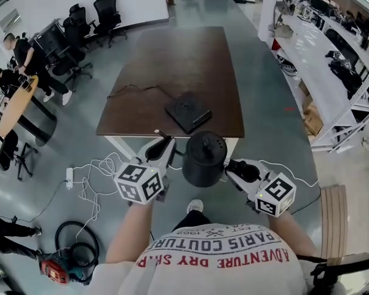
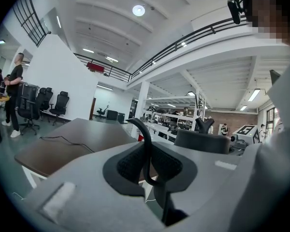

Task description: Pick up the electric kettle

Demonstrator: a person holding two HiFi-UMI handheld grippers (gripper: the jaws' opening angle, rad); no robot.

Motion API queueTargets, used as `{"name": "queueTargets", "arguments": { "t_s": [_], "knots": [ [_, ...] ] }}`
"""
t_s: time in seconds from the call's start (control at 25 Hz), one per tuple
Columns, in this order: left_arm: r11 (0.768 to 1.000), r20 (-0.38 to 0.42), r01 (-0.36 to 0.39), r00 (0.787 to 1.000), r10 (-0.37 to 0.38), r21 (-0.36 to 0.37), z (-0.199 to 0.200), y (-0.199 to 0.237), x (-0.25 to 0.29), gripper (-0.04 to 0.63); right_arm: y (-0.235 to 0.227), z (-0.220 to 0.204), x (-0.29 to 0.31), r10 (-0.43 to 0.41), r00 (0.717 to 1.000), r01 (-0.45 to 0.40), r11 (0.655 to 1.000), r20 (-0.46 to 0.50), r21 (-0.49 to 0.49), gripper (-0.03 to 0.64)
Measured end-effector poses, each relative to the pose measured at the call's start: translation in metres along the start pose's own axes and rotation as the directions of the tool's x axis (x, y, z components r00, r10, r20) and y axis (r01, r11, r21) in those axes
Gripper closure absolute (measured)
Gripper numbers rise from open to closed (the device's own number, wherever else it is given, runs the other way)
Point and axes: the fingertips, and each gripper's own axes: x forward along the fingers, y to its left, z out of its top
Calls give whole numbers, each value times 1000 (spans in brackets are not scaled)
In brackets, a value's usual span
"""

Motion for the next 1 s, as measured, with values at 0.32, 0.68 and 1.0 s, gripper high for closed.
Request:
{"name": "queueTargets", "arguments": {
  "t_s": [0.32,0.68,1.0],
  "knots": [
    [1000,-5,4,1000,-4,-5,-1,5,2,549,-3,-3,5,-5,1000,5,1000,0,6,537],
    [1000,-3,7,1000,-7,-27,-5,12,4,549,-5,-4,12,-5,1000,5,1000,-5,17,537],
    [999,-3,2,1000,-2,-32,-6,16,6,549,-7,-6,16,1,1000,-1,1000,-13,23,537]
  ]
}}
